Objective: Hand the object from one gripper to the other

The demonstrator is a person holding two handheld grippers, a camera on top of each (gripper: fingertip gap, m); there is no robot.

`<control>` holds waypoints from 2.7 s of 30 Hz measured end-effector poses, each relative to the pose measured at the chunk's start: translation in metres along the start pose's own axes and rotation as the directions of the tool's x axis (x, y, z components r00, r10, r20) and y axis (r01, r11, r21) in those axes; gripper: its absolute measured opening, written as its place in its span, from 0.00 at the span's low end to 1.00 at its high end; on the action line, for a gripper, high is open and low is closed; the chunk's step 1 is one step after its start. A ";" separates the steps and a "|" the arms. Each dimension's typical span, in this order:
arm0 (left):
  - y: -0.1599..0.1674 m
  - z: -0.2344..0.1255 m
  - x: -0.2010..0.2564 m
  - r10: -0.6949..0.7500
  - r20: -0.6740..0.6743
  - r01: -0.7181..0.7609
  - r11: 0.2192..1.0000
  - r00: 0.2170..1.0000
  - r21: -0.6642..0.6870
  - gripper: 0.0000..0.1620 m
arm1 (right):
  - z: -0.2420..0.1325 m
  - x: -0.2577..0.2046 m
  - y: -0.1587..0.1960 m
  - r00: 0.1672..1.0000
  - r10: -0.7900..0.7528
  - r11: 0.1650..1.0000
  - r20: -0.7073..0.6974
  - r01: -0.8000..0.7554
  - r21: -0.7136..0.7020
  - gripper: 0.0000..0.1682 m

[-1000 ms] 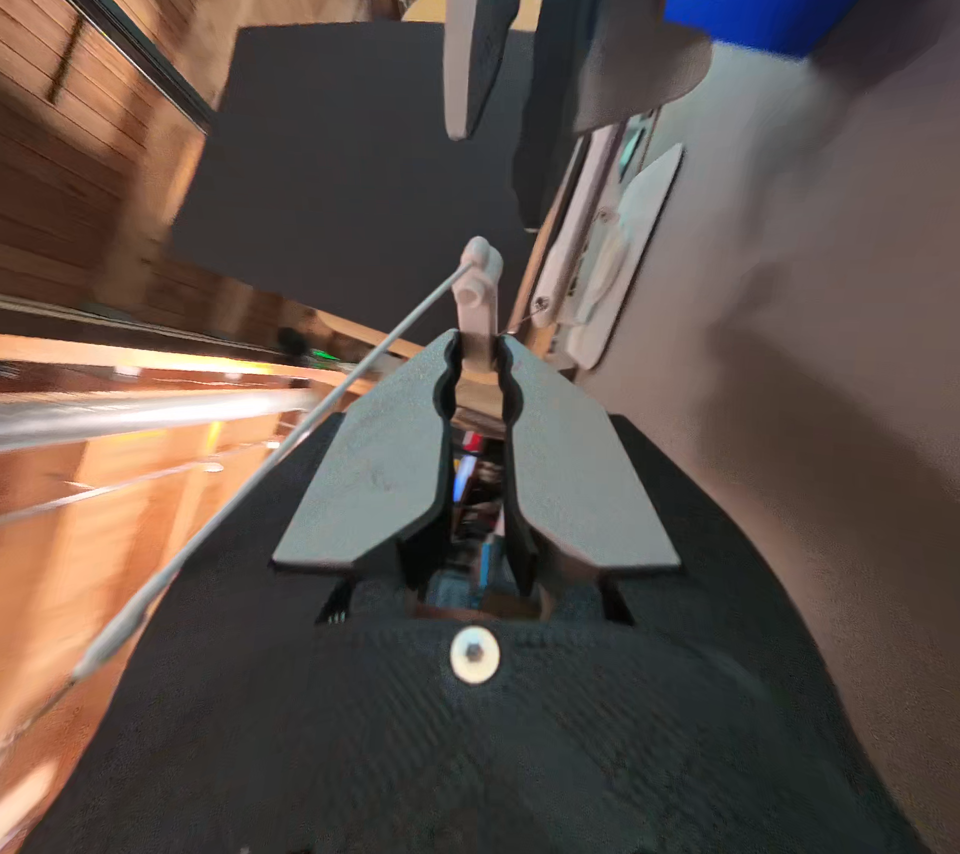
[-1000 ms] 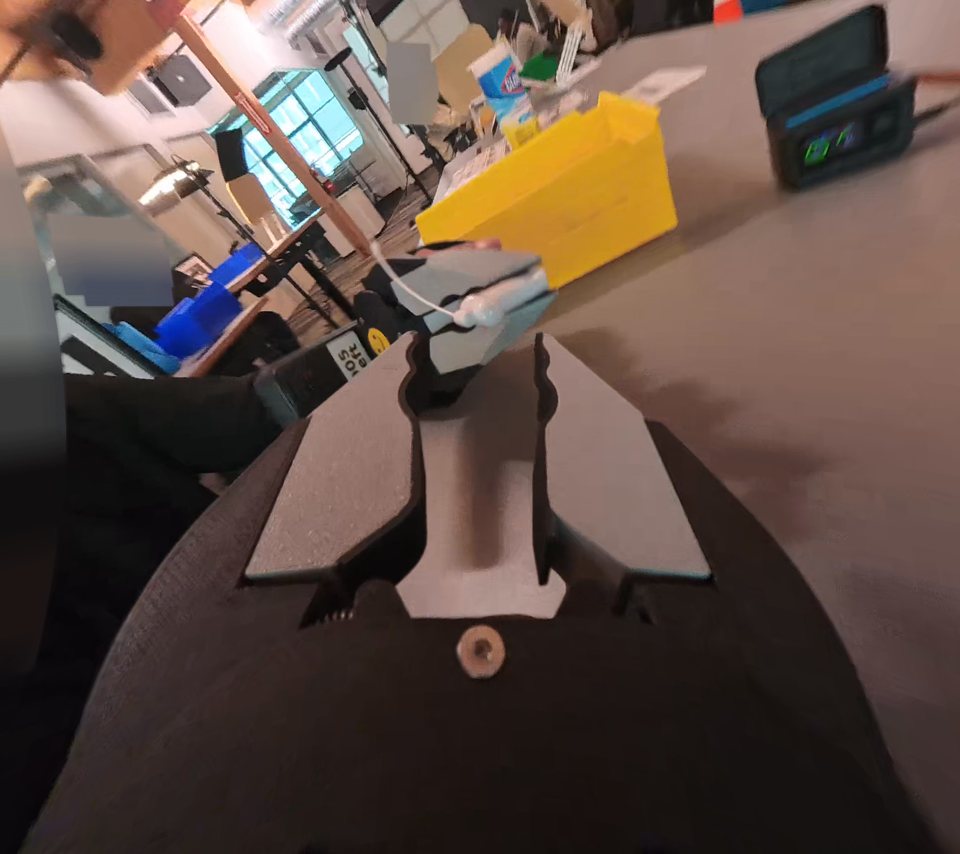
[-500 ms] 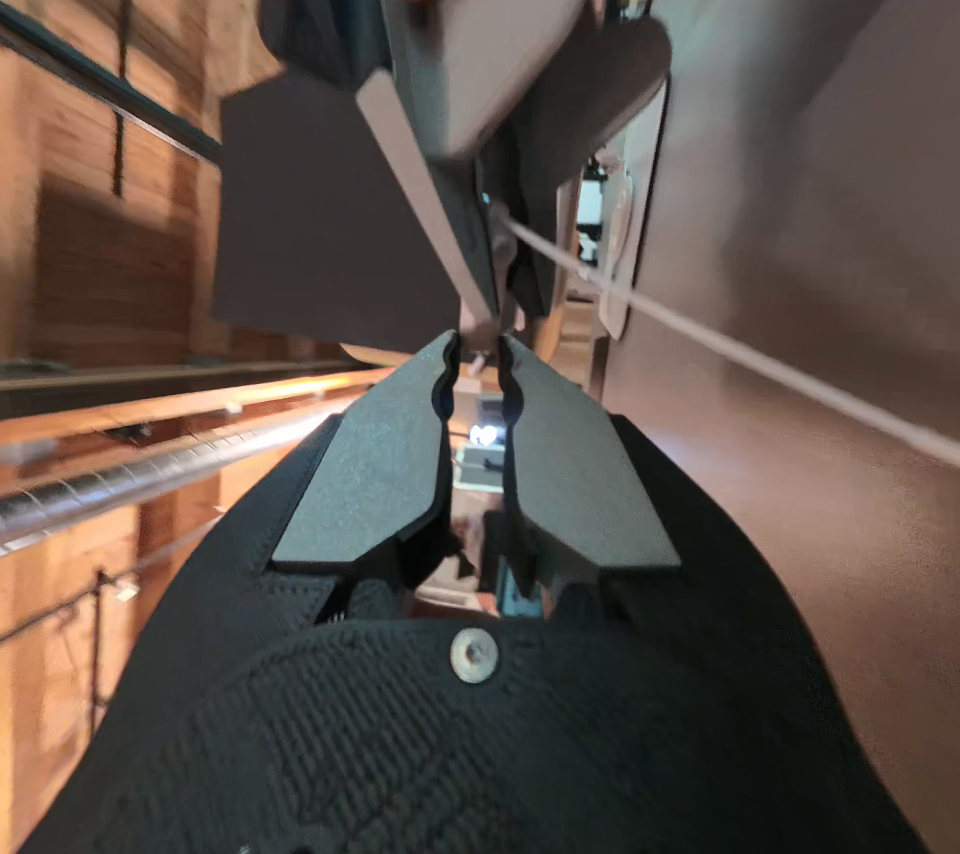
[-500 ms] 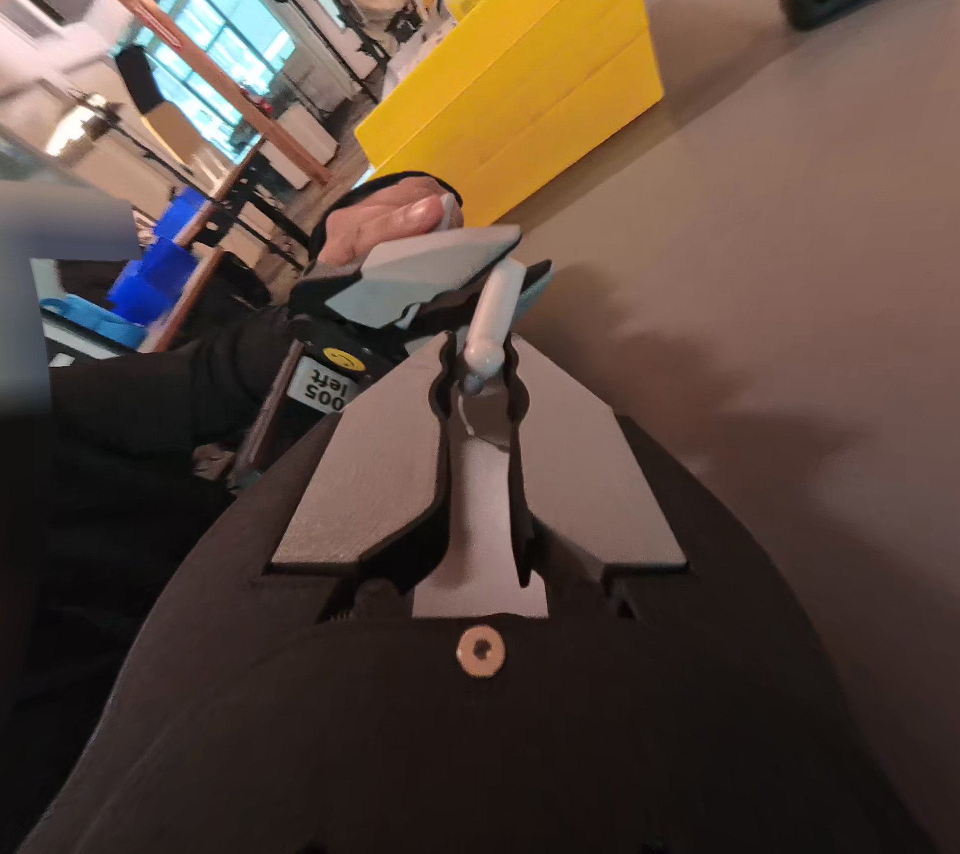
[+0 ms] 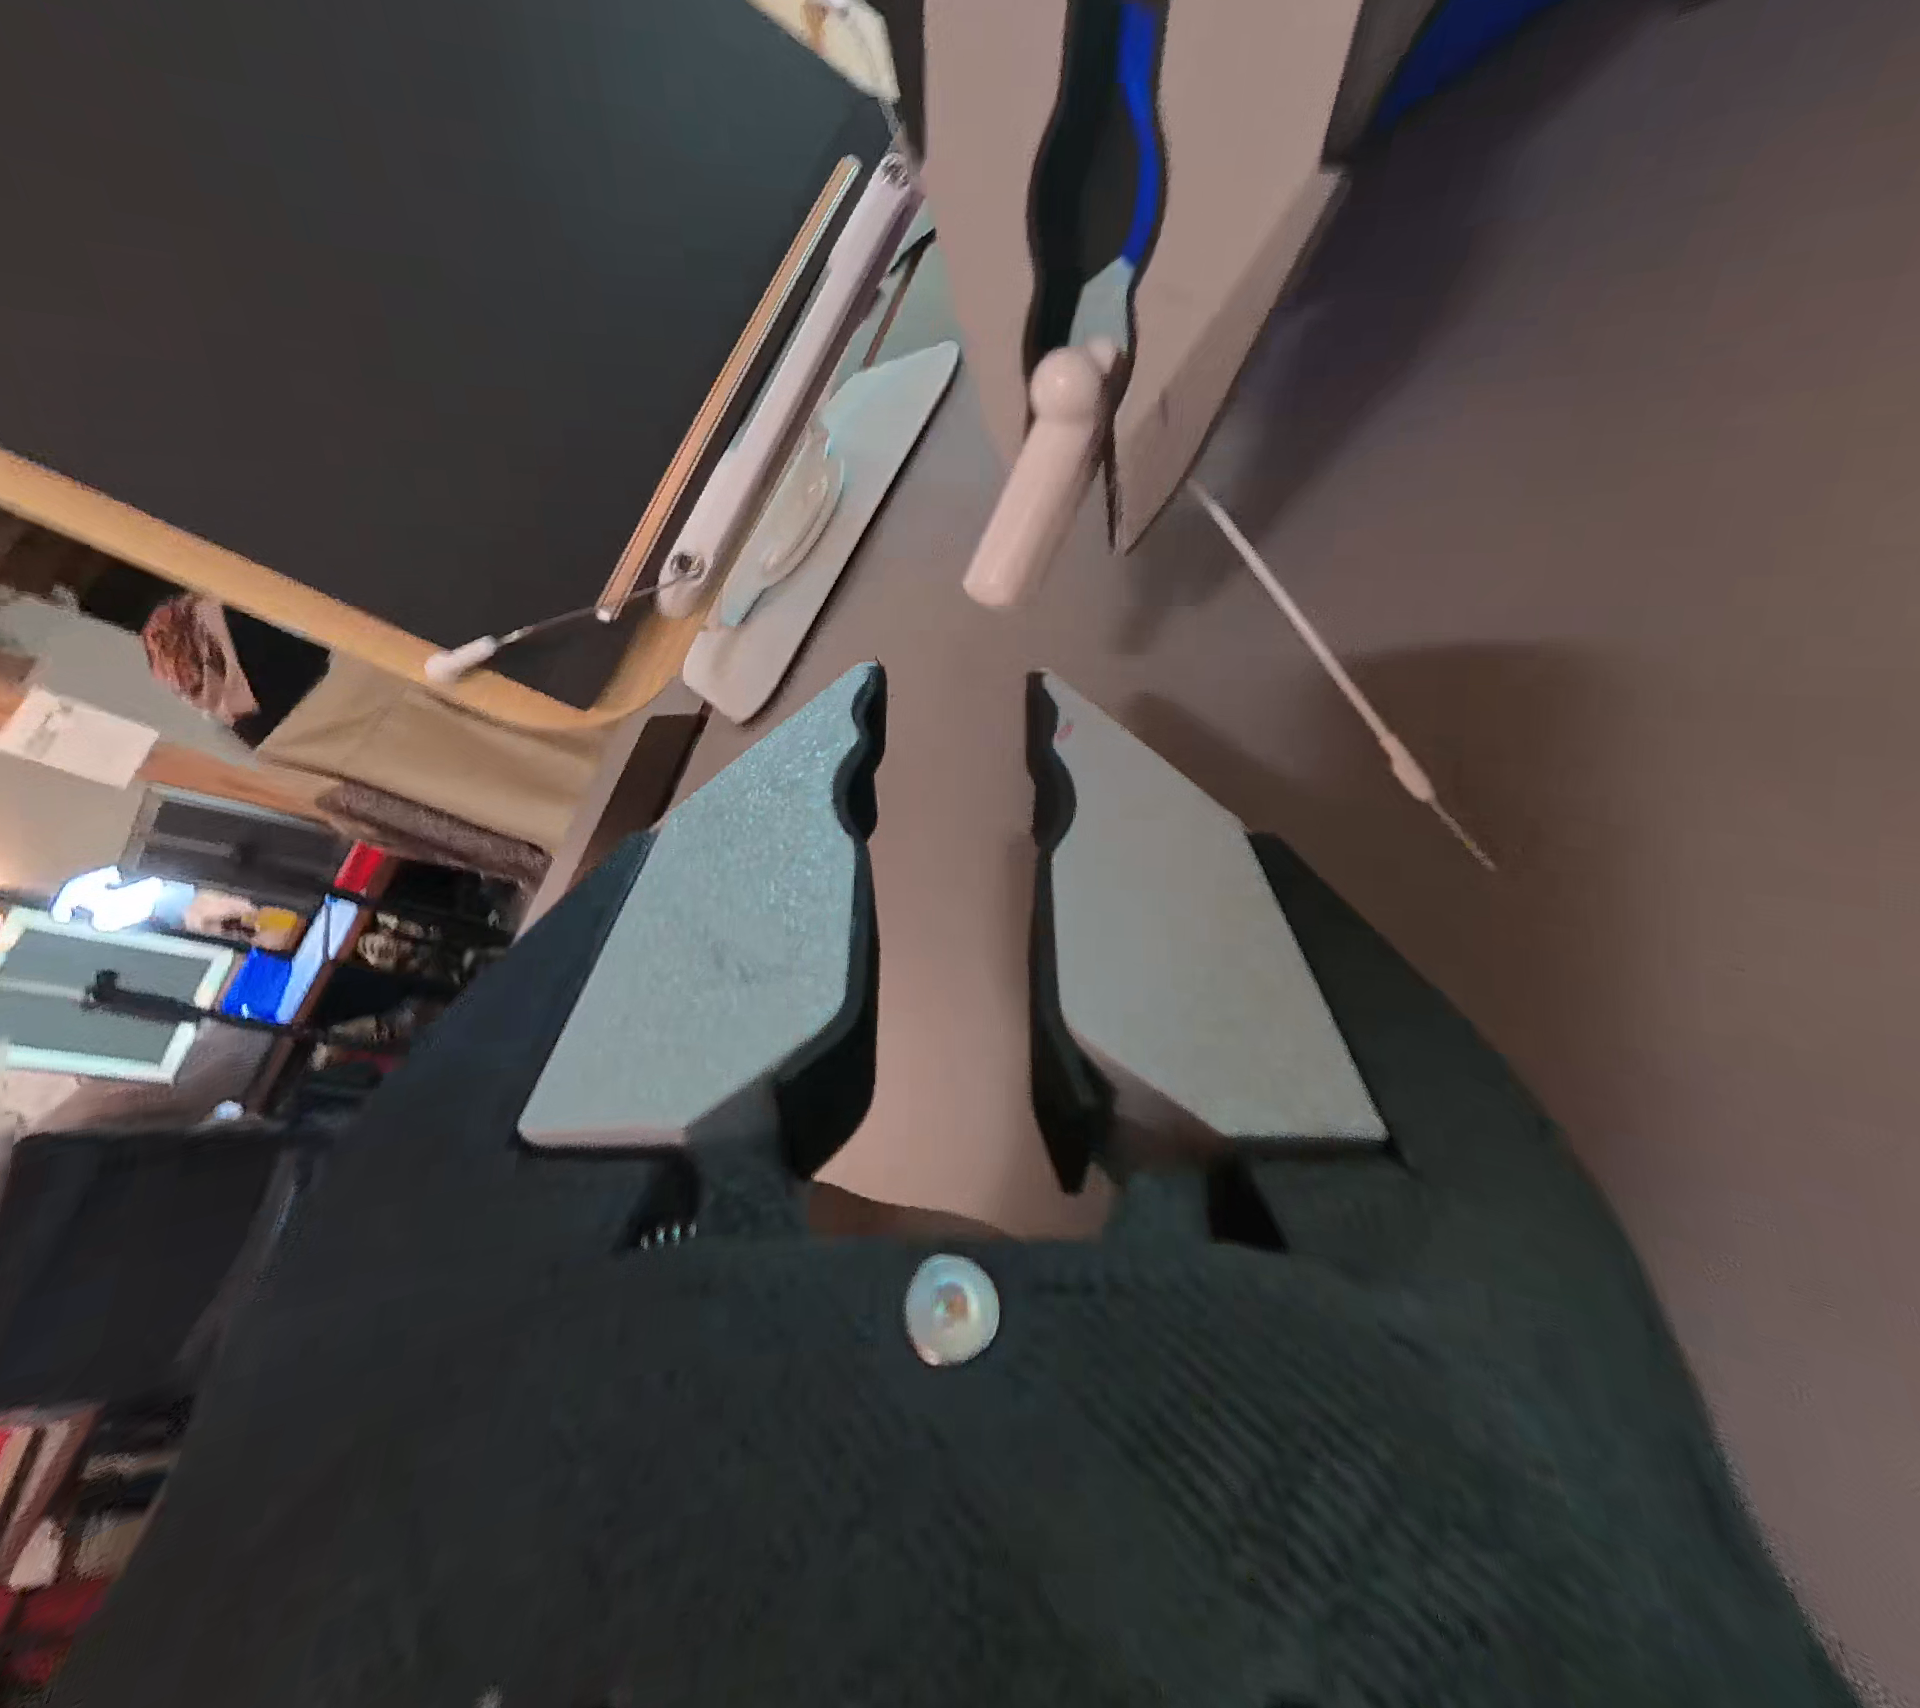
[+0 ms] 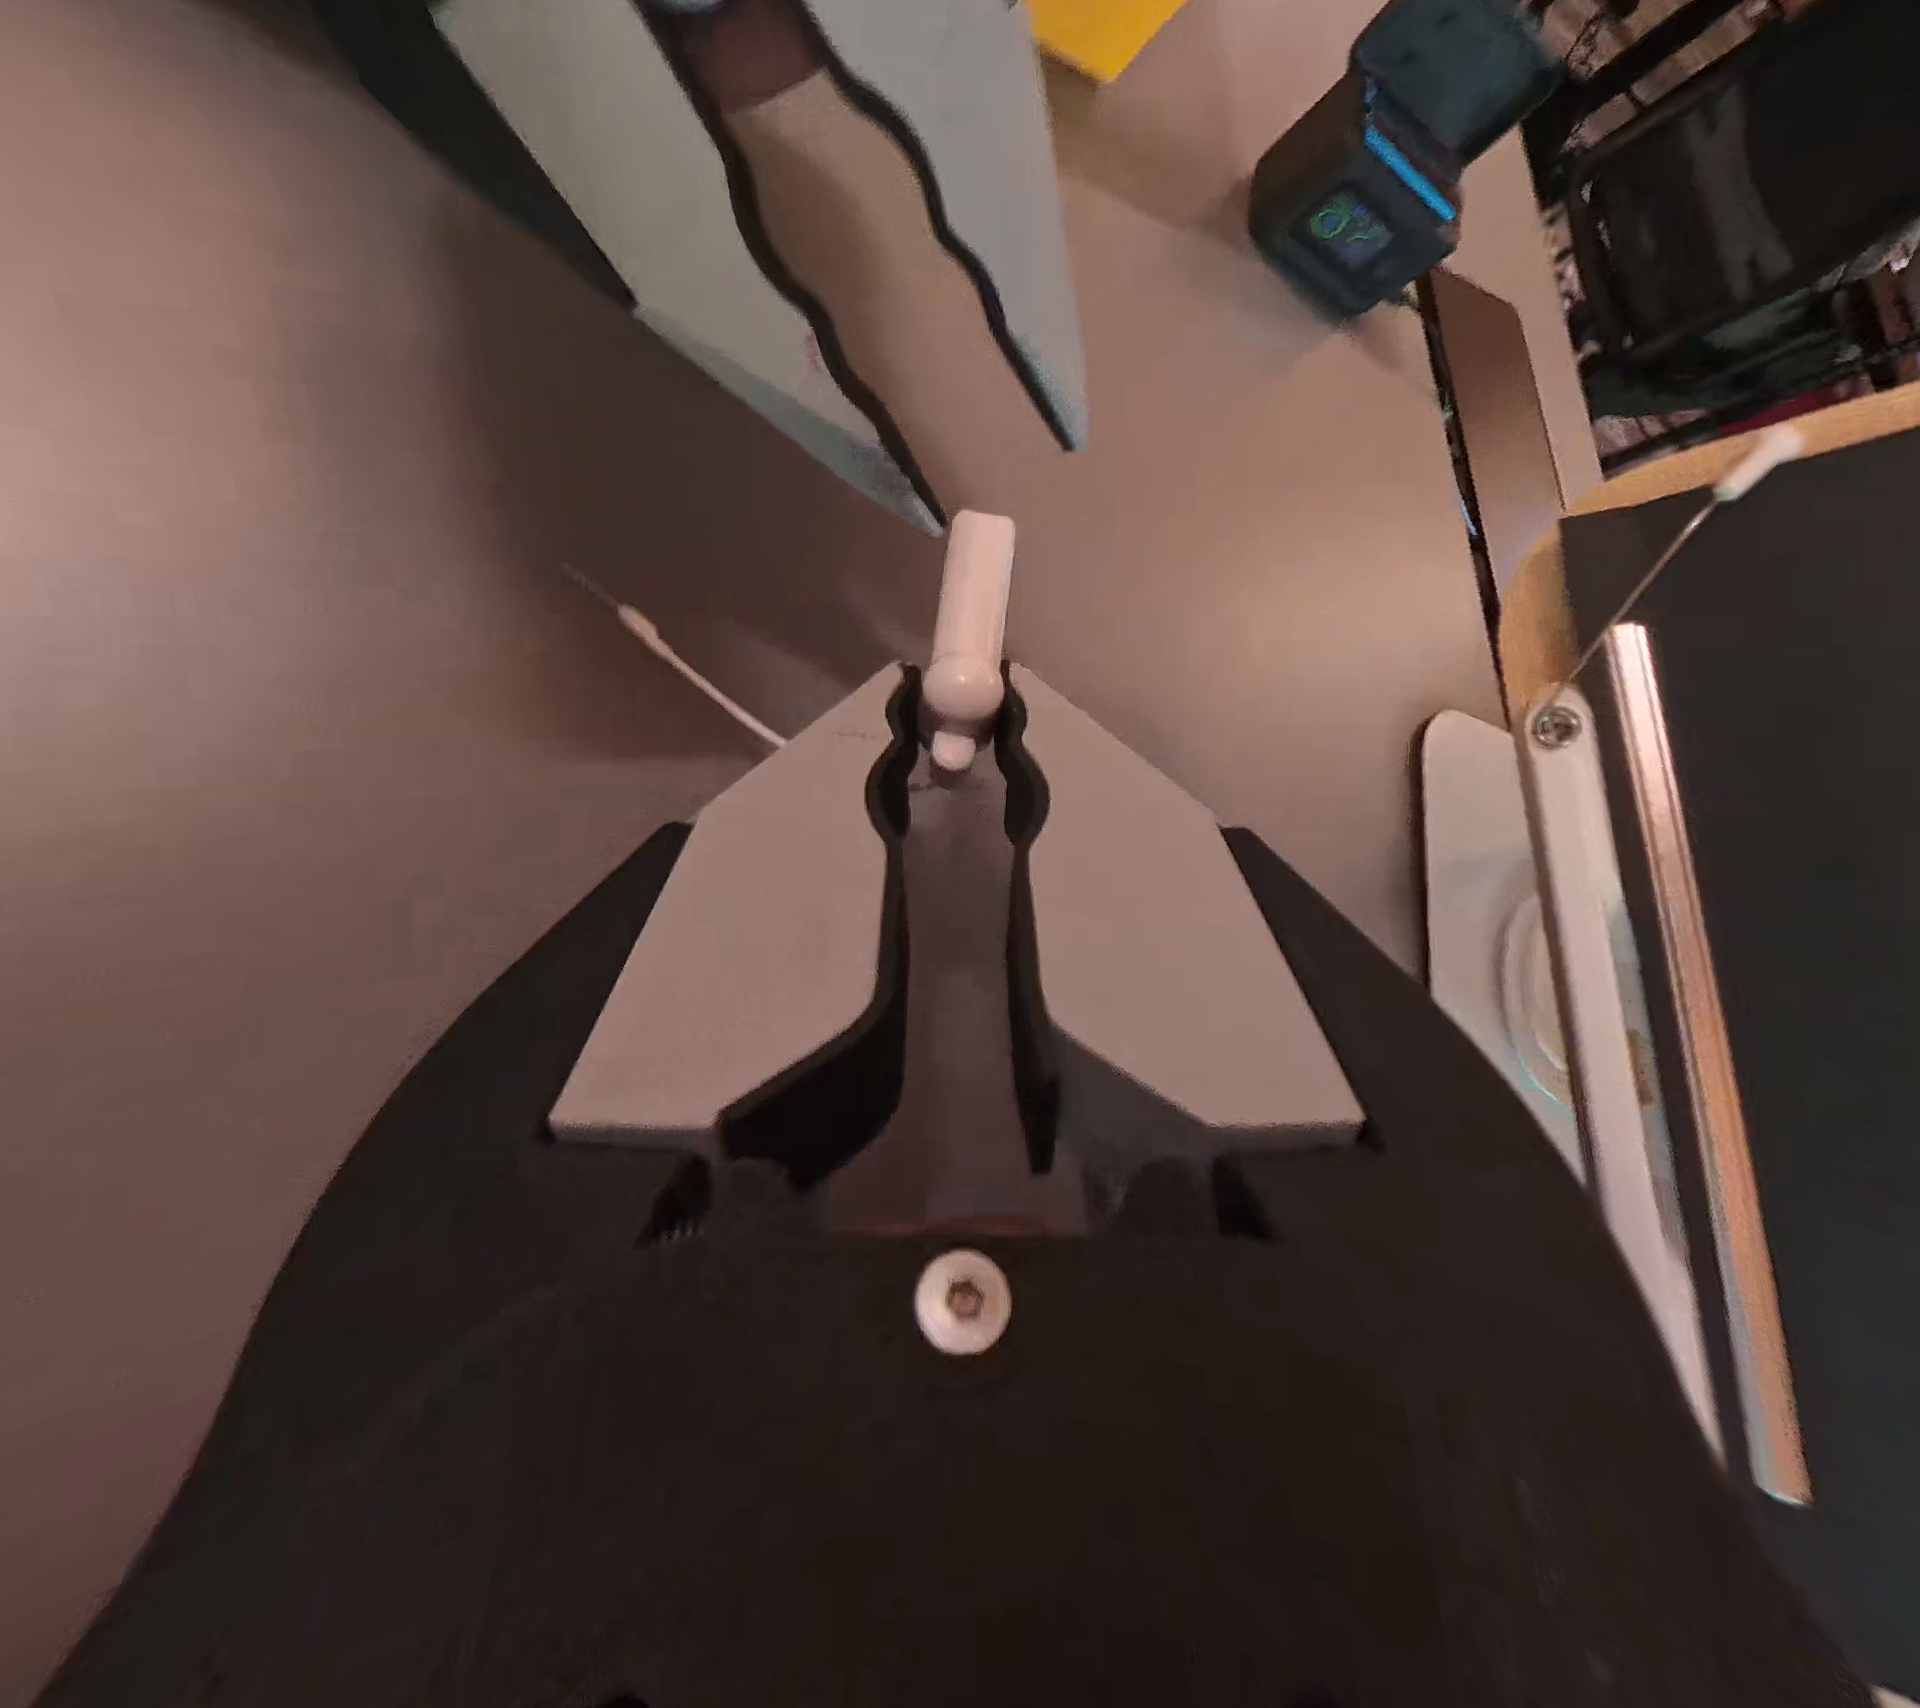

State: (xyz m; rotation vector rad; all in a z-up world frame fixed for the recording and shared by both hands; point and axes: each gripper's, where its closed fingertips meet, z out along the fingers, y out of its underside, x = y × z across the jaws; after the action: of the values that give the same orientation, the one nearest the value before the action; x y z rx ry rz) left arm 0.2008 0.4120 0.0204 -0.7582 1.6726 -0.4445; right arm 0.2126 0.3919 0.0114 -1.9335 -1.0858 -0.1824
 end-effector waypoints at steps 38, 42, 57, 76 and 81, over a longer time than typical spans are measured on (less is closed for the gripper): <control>-0.091 -0.066 -0.027 -0.434 -0.899 0.998 0.062 0.053 0.029 0.07 | -0.054 0.018 -0.095 0.768 0.432 0.577 0.473 -0.638 0.509 0.19; -0.104 -0.067 -0.015 -0.413 -0.910 0.996 0.088 0.042 0.006 0.07 | -0.064 0.010 -0.102 0.770 0.362 0.566 0.525 -0.629 0.532 0.19; -0.079 -0.029 0.005 -0.625 -0.769 0.970 0.243 0.134 -0.029 0.29 | -0.052 0.029 -0.091 0.801 0.484 0.615 0.352 -0.598 0.514 0.11; -0.045 -0.001 -0.007 -0.766 -0.465 0.886 0.454 0.443 0.097 0.25 | -0.247 0.117 0.125 0.440 0.694 0.593 -0.569 -0.798 0.107 0.13; -0.046 -0.001 -0.004 -0.754 -0.449 0.866 0.488 0.479 0.104 0.25 | -0.252 0.124 0.150 0.413 0.636 0.574 -0.652 -0.818 0.042 0.35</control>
State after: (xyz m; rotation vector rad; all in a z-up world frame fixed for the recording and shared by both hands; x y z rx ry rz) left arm 0.2115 0.3821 0.0538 -1.2847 1.3644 -1.6059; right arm 0.4684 0.2442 0.1307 -2.1931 0.3261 -0.4421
